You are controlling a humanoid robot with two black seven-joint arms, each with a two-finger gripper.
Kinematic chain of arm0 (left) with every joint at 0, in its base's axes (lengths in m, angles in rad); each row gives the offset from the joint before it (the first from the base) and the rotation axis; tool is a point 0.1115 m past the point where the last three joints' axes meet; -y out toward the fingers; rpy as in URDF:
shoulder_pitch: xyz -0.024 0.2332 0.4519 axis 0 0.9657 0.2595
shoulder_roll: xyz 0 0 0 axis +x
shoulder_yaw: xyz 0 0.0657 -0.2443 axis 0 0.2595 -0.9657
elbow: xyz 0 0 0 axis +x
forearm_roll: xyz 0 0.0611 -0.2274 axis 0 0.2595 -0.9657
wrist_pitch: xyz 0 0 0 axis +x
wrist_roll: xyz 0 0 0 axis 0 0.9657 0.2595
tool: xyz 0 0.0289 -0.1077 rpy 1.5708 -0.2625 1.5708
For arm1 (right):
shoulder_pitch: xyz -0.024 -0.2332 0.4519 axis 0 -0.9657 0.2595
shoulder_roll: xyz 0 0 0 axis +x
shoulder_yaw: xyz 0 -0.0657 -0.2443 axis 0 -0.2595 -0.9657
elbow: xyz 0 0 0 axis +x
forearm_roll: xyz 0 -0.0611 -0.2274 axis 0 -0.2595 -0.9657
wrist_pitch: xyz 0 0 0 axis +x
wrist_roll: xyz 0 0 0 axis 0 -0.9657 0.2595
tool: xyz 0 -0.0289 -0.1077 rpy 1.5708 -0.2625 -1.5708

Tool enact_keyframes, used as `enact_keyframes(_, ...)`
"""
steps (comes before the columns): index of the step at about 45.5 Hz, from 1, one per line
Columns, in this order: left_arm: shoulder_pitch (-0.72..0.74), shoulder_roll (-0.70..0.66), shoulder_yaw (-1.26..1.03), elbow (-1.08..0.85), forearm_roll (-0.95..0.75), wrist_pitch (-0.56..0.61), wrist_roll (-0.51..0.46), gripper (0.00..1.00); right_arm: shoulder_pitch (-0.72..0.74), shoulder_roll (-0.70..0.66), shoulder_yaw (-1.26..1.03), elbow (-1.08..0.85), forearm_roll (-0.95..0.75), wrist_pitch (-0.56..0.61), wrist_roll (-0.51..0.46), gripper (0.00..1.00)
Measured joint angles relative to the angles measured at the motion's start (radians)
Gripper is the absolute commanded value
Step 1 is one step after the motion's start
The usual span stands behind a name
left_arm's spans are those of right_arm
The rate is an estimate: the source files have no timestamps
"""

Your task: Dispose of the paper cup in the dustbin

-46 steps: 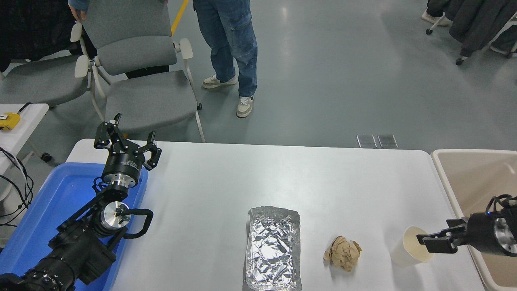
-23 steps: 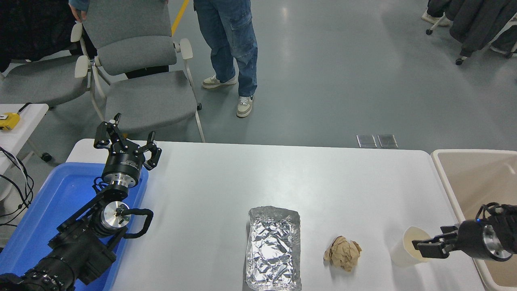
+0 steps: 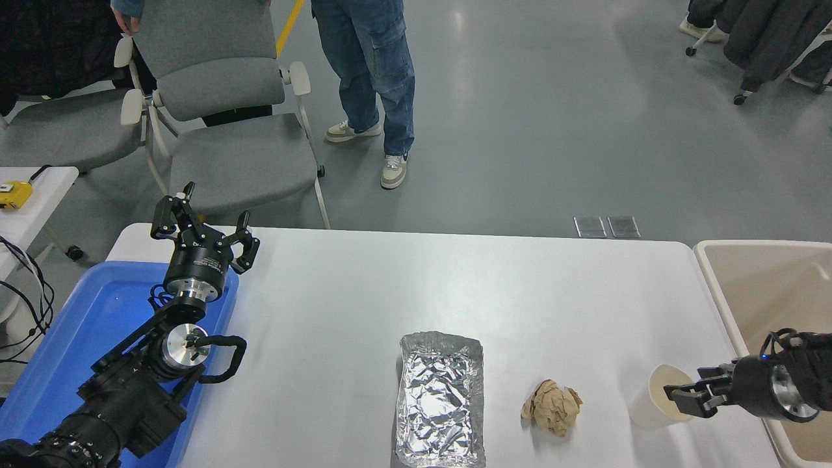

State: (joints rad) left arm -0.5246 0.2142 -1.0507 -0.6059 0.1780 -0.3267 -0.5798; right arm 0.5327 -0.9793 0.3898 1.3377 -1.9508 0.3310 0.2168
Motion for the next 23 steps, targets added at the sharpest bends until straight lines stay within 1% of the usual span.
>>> enact_keyframes(4, 0.000, 0.000, 0.000, 0.000, 0.000, 0.000, 0.000, 1.00, 0.002, 0.000, -0.004, -0.002, -0.002, -0.001, 0.000, 0.15)
enact_keyframes(8, 0.000, 0.000, 0.000, 0.000, 0.000, 0.000, 0.000, 1.00, 0.005, -0.001, -0.006, -0.003, -0.003, -0.001, 0.001, 0.01)
enact_keyframes(9, 0.000, 0.000, 0.000, 0.000, 0.000, 0.000, 0.000, 1.00, 0.005, -0.002, -0.007, -0.004, -0.003, -0.001, 0.001, 0.00)
enact_keyframes(23, 0.000, 0.000, 0.000, 0.000, 0.000, 0.000, 0.000, 1.00, 0.012, -0.006, -0.009, -0.005, -0.004, -0.001, 0.004, 0.00)
